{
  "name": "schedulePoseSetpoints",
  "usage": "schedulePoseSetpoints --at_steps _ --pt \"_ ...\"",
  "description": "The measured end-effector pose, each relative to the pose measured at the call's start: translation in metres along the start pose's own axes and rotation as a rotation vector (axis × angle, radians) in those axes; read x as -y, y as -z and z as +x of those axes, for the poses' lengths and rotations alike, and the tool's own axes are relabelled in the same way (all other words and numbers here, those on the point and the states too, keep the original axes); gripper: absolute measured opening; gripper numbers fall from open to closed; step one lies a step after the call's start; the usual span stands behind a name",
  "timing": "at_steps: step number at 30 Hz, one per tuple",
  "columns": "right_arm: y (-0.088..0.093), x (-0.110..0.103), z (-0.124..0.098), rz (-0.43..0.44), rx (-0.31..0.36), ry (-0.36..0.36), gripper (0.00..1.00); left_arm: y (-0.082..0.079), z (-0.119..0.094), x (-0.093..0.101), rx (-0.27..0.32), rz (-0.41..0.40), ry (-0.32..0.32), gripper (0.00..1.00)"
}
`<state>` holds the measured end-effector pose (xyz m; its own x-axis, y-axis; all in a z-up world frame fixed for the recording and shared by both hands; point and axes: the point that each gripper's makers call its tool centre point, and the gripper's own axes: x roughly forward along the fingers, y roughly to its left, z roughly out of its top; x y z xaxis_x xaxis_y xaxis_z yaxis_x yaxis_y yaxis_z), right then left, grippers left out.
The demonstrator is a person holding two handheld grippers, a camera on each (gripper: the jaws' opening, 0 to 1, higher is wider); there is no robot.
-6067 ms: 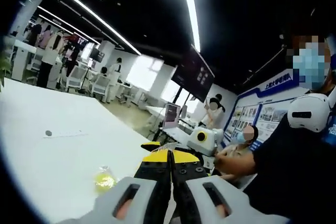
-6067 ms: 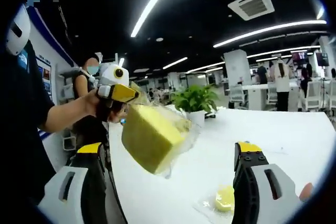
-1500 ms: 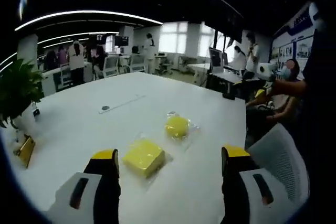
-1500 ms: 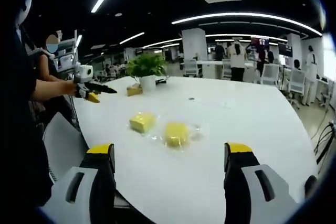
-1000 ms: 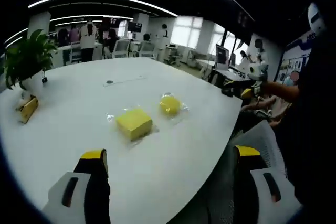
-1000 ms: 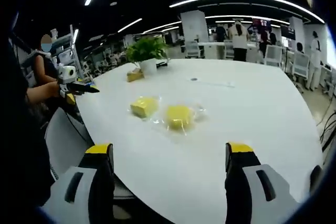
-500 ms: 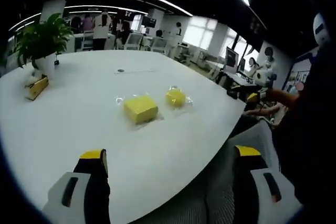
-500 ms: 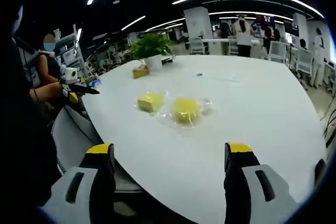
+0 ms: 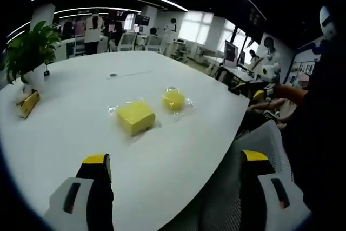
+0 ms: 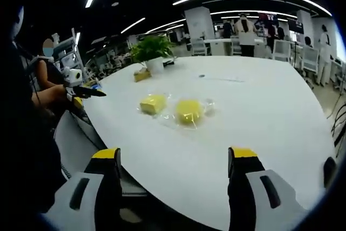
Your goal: Compare the silicone blocks by pressing each to a similar depth, holding the contact briefly, and releasing to observe deformation and rebound differences across the visible hardness samples.
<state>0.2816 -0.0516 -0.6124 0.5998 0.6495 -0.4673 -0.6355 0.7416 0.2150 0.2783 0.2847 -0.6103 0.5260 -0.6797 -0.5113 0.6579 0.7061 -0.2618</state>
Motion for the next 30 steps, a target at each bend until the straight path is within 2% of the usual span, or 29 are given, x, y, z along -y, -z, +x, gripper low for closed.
schedulePoseSetpoints --at_steps 10,14,17,22,30 --pt "0.003 -0.001 -0.006 0.017 -0.011 0.001 0.72 -0.031 0.027 0.011 0.005 0.05 0.071 0.97" --pt "0.005 -0.003 -0.008 0.01 -0.019 0.001 0.72 -0.051 0.044 0.013 0.019 0.051 0.103 0.94" --pt "0.005 -0.002 -0.009 0.002 -0.022 -0.001 0.71 -0.059 0.058 0.011 -0.013 0.061 0.103 0.94" --pt "0.007 -0.004 -0.012 0.002 -0.029 0.001 0.71 -0.079 0.077 0.016 -0.02 0.07 0.149 0.93" --pt "0.009 -0.01 -0.015 0.011 -0.025 -0.007 0.71 -0.1 0.103 0.012 -0.041 0.07 0.178 0.9"
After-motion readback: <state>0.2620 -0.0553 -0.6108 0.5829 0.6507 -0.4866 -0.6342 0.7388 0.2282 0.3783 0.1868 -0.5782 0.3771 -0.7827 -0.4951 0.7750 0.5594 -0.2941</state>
